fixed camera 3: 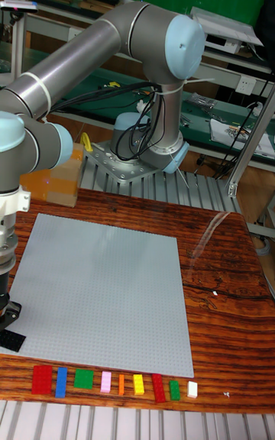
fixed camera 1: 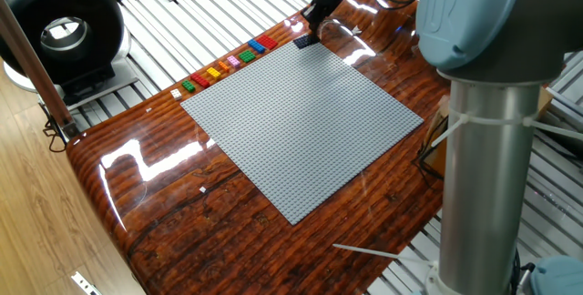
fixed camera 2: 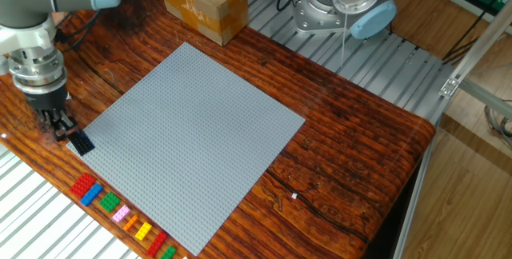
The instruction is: Build with small Lego blocks
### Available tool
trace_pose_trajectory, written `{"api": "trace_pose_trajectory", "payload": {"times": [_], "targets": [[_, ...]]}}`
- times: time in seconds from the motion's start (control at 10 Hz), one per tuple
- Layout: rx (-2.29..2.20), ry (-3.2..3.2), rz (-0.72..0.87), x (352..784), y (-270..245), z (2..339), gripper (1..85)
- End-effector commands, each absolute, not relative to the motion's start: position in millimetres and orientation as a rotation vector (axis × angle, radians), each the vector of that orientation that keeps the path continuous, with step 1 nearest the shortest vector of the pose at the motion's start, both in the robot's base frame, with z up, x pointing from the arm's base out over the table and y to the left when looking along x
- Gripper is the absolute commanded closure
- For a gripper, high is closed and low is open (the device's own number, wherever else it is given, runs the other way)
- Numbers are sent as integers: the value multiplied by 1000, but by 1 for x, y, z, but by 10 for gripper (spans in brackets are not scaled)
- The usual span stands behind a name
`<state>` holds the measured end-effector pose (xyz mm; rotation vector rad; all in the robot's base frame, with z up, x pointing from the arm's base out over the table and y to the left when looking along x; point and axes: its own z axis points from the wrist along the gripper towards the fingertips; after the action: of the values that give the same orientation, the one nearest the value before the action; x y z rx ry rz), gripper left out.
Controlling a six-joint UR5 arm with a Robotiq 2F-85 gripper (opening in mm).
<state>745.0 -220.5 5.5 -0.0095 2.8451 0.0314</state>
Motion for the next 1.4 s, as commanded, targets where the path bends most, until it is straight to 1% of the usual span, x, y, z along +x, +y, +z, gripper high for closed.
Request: {"api": "trace_pose_trajectory", "payload": {"times": [0.0,0.2,0.4,1.0,1.3], "targets": [[28,2838,21,746,-217,7,847],[41,2838,6,746,-215,7,847],[-34,2844,-10,745,-225,10,847],[18,2821,41,745,-217,4,847],[60,2856,62,734,-212,1,847]]}}
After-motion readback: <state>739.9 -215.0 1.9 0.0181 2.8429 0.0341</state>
